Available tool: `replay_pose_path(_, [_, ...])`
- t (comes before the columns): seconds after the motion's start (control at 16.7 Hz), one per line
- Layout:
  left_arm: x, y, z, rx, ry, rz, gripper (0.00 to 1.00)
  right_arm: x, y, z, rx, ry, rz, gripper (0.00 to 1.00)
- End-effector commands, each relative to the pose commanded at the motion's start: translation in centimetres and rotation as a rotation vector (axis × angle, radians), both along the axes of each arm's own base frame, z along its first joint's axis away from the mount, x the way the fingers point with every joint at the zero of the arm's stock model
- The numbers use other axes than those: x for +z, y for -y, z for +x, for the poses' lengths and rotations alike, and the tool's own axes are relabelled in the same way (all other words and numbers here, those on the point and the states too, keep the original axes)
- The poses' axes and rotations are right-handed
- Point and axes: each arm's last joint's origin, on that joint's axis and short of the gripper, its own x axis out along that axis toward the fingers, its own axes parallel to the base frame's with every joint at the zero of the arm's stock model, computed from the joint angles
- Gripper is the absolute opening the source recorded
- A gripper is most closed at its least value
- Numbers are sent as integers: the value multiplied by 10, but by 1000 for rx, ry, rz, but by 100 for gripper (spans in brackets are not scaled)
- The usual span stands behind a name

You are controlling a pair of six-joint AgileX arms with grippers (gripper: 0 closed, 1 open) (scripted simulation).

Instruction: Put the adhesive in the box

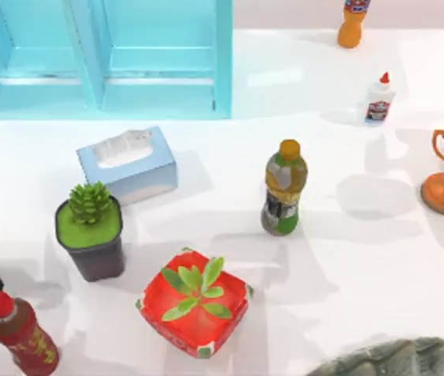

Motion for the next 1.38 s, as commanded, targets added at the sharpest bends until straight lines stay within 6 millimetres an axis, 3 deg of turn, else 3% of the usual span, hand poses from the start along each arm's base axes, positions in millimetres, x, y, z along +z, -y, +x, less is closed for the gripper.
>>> replay_pose_path(0.18, [0,0,0,0,0,0,100,-14,-21,67,0,-120,-41,100])
replay_pose_path(0.36, [0,0,0,0,0,0,100,-50,-42,122,3,-236,-93,100])
replay_pose_path(0.48, [0,0,0,0,0,0,100,-79,-54,146,11,-304,-128,100])
replay_pose_path(0.66, [0,0,0,0,0,0,100,-115,-66,163,28,-383,-172,100])
replay_pose_path(0.78, [0,0,0,0,0,0,100,-128,-69,165,33,-414,-188,100])
replay_pose_path(1.02, [0,0,0,0,0,0,100,-128,-69,165,33,-414,-189,100])
replay_pose_path(1.14, [0,0,0,0,0,0,100,-119,-66,167,29,-390,-180,100])
replay_pose_path(1.38, [0,0,0,0,0,0,100,-131,-68,185,34,-406,-189,100])
